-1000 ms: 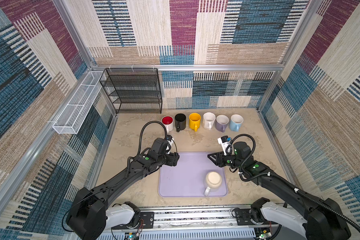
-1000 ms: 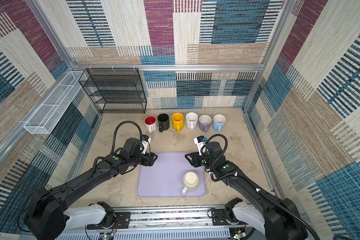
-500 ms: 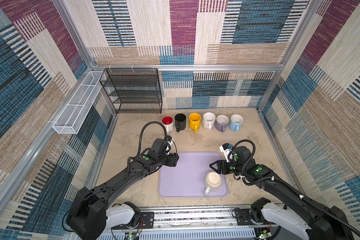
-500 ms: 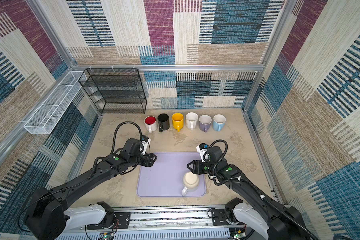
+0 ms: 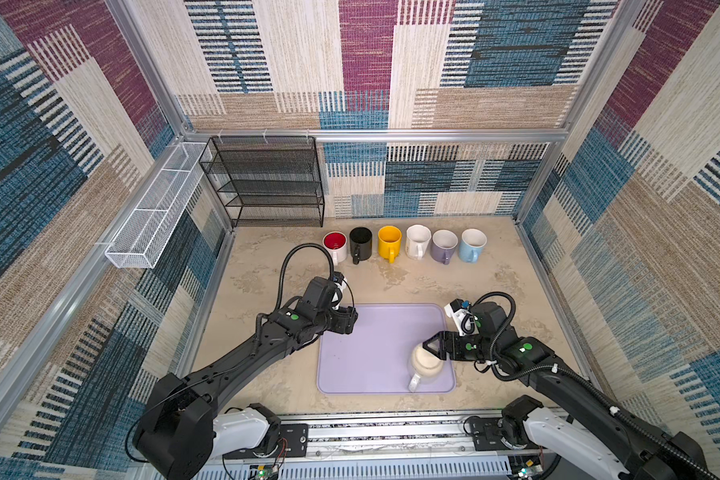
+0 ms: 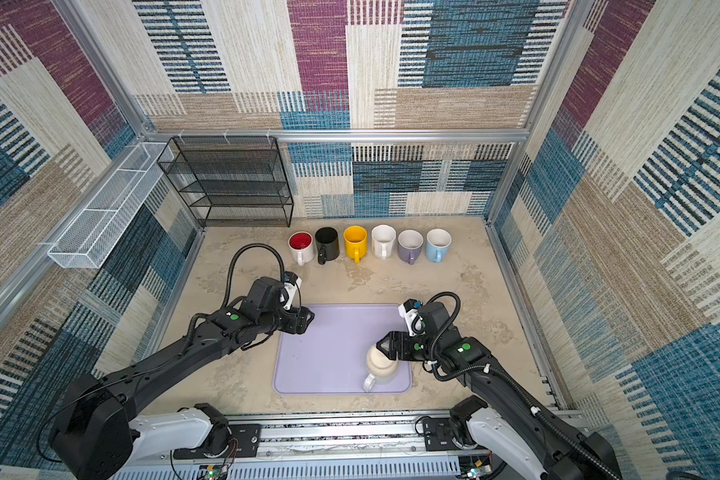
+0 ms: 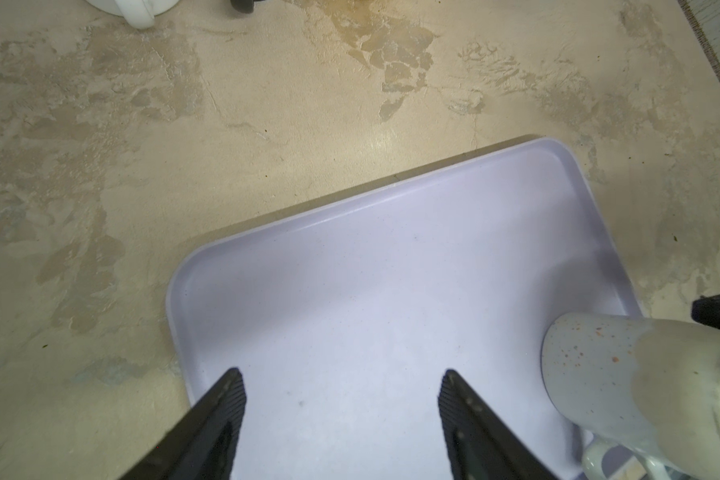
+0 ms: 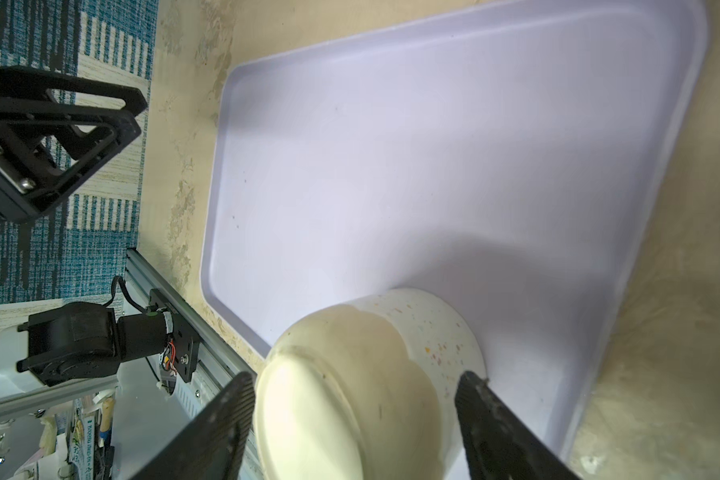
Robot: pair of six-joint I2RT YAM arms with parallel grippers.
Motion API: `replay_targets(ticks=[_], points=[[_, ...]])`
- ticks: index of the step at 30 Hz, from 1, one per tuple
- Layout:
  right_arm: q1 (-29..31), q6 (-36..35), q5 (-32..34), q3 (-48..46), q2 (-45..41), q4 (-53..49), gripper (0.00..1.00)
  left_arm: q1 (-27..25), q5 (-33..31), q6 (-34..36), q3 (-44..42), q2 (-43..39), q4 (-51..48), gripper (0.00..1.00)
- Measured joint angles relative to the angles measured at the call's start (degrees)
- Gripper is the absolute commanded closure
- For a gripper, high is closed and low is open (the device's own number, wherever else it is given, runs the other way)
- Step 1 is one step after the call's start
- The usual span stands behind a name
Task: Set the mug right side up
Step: 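Move the left gripper over the tray while the right gripper lowers onto the cream mug, then close the right gripper on the upside-down cream mug's base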
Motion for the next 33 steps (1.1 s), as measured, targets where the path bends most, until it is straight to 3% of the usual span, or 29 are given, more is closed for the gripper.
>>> replay_targets(ticks=[14, 33], points=[[0.04, 1.20, -1.90, 0.96, -4.00, -10.71, 0.16, -0.02, 0.00, -0.15, 0.11, 0.07, -0.09, 0.25], [0.11, 2.29, -12.50, -1.33, -1.60, -5.81, 0.16, -0.79, 0.22, 0.26, 1.33, -1.46, -1.84, 0.26]])
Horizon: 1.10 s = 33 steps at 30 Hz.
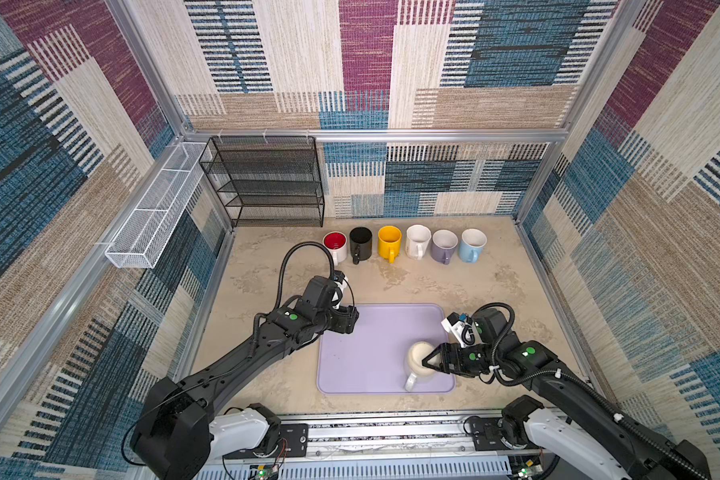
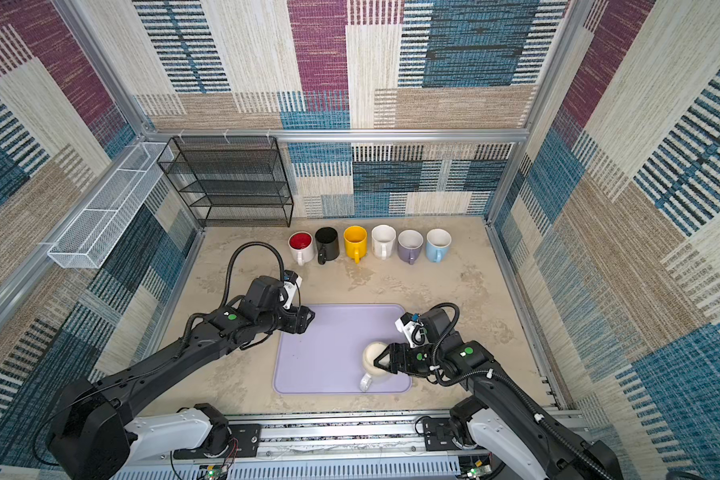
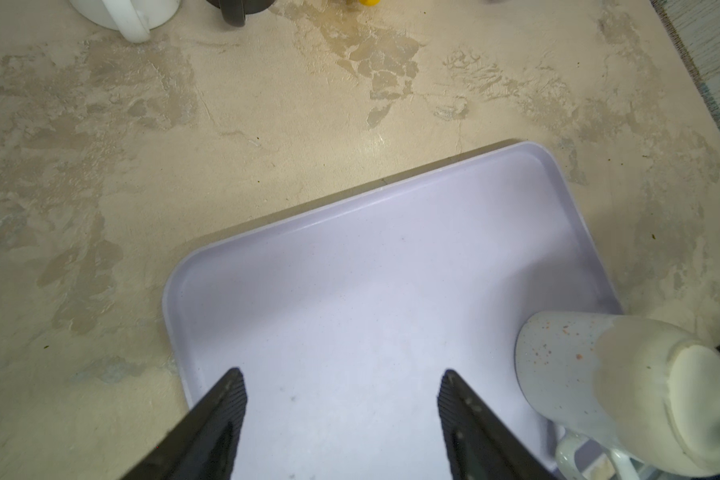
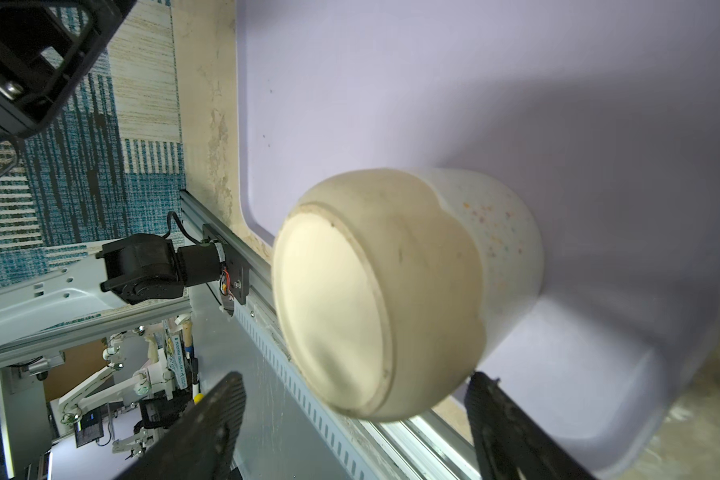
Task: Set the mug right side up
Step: 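Close the right gripper on the upside-down cream mug's base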
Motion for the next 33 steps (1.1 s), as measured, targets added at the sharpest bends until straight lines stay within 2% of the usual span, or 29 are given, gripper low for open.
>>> replay_targets(ticks=[13, 16, 20, 24, 27, 33], points=[[1.01, 0.83, -2.56, -0.15, 3.32, 6.82, 0.22, -4.28, 1.53, 0.42, 0.28, 0.76, -1.22, 0.30], [1.09, 0.81, -2.34, -0.15, 3.78, 7.34, 0.28, -6.49, 1.46, -0.04, 0.31, 0.96, -1.25, 0.30], [1.27, 0.79, -1.95, -0.42, 4.63, 7.76, 0.37, -9.90, 0.11, -1.81, -0.20, 0.94, -1.29, 0.30], [1.77, 0.66, -1.88, -0.44, 5.07, 8.35, 0.37, -12.68, -0.24, -3.78, -1.46, 0.17, -1.64, 0.31], [2.19, 0.13, -1.81, -0.44, 5.68, 8.79, 0.41, -14.10, -0.33, -5.14, -2.36, -0.15, -1.66, 0.31], [3.43, -0.26, -1.16, -0.44, 7.89, 10.12, 0.44, -16.94, -0.90, -7.06, -2.49, 2.73, -1.77, 0.32]])
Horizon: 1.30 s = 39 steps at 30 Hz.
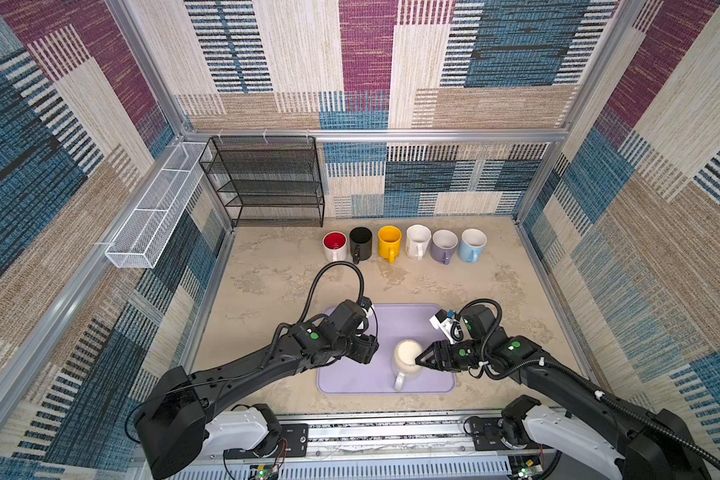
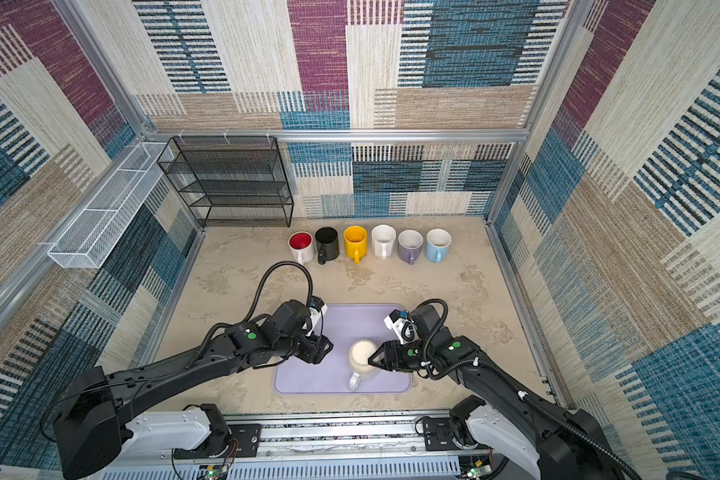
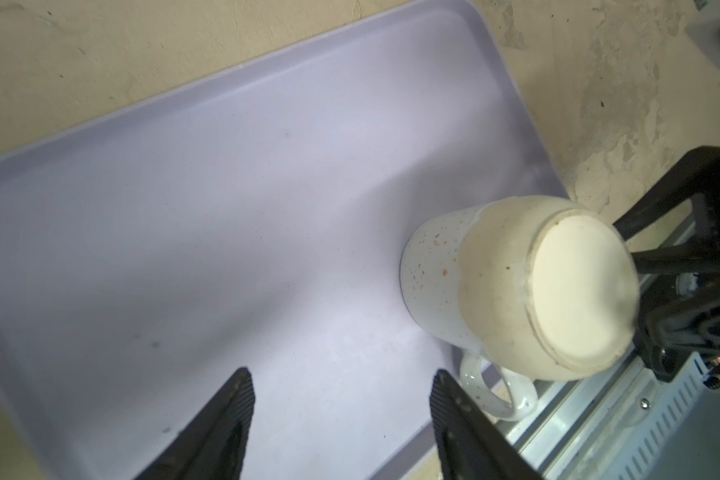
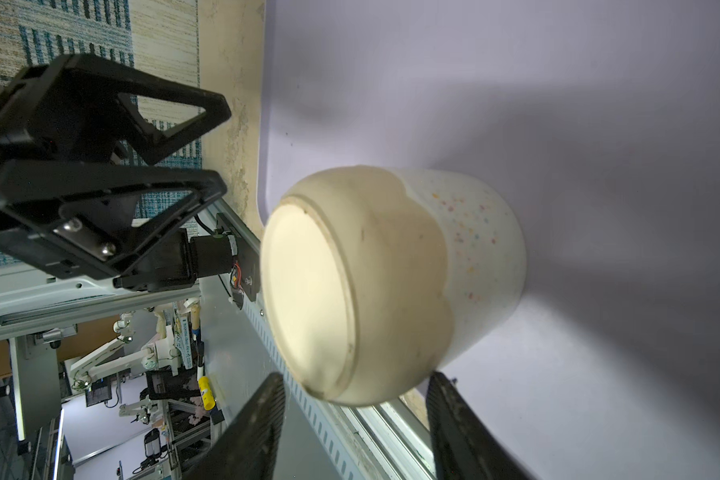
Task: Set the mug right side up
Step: 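Close the right gripper on the upside-down cream mug's base, then lift the cream mug with the right gripper toward the left gripper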
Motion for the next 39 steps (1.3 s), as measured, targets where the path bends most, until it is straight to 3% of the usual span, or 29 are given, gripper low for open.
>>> replay_targets(ticks=[22, 30, 39], points=[[1.51, -0.79, 3.80, 3.93, 10.23, 8.35, 0.56, -2.64, -2.56, -2.84, 1.49, 6.38, 0.98, 0.33], [2.03, -2.89, 6.12, 8.35, 18.03, 14.12, 0.58, -2.69, -4.66, -3.19, 1.95, 8.15, -1.33, 0.33], [2.27, -7.65, 5.88, 16.55, 29.16, 18.99, 0.61, -2.64, -5.51, -3.23, 4.15, 10.56, 3.17, 0.33]])
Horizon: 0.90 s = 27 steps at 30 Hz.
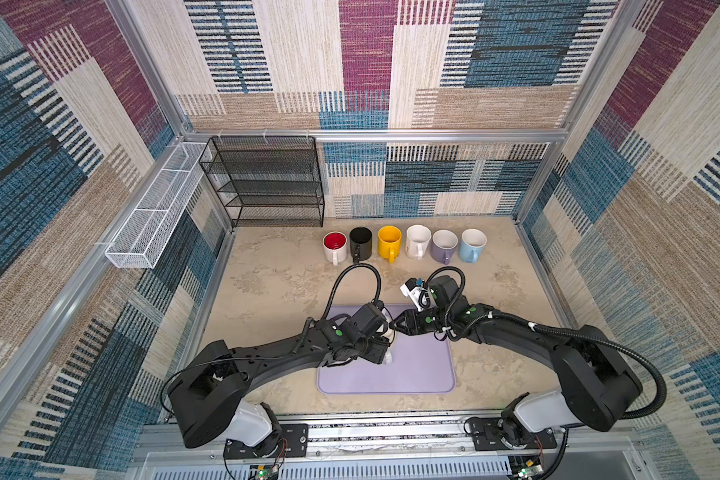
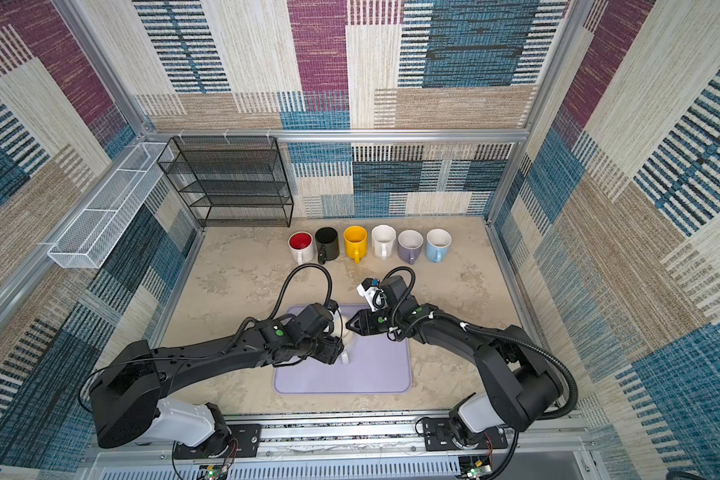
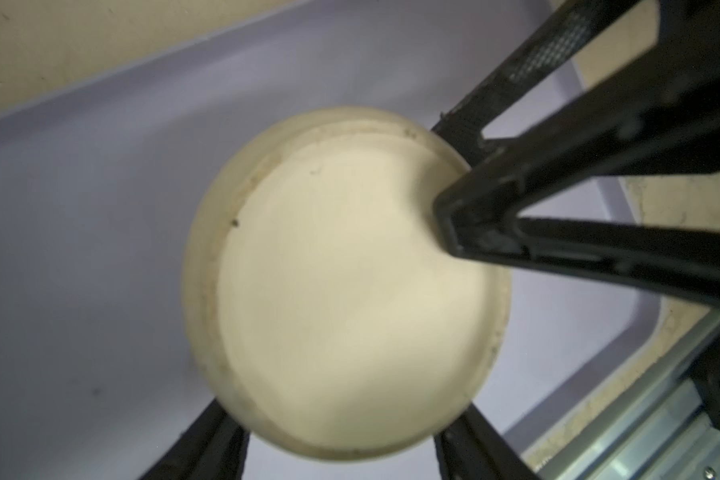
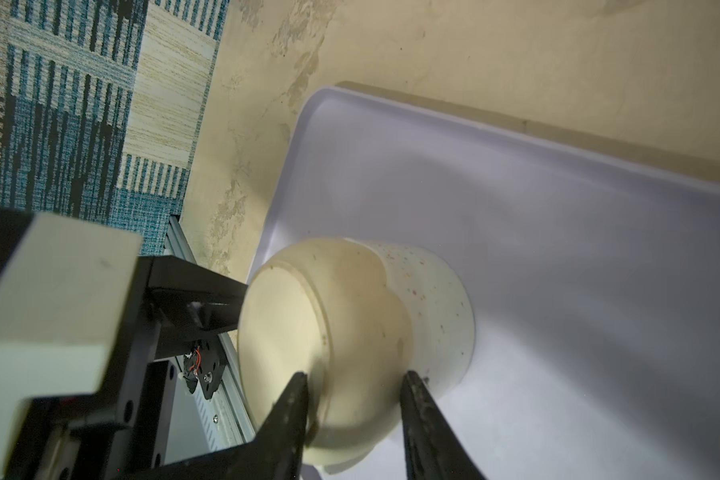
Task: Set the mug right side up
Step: 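Lift the cream mug with the right gripper toward the left gripper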
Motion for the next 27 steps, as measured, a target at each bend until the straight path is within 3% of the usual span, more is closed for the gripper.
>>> replay_targets(ticks=[11, 19, 27], points=[[-0.17, -3.54, 5.51, 6.80, 1.55, -4.17, 0.44, 0.26, -1.25, -0.04, 0.50, 0.33, 3.02, 0.34], [-2.84, -3.89, 8.61, 7.65, -0.87, -6.27, 0.41, 0.26, -0.35, -0.42, 0.48, -0.26, 3.80, 0.34], [-3.82, -4.39, 10.69, 7.96, -3.26, -7.91, 0.39, 0.22, 5.14, -0.39, -1.07, -0.72, 8.04, 0.34]])
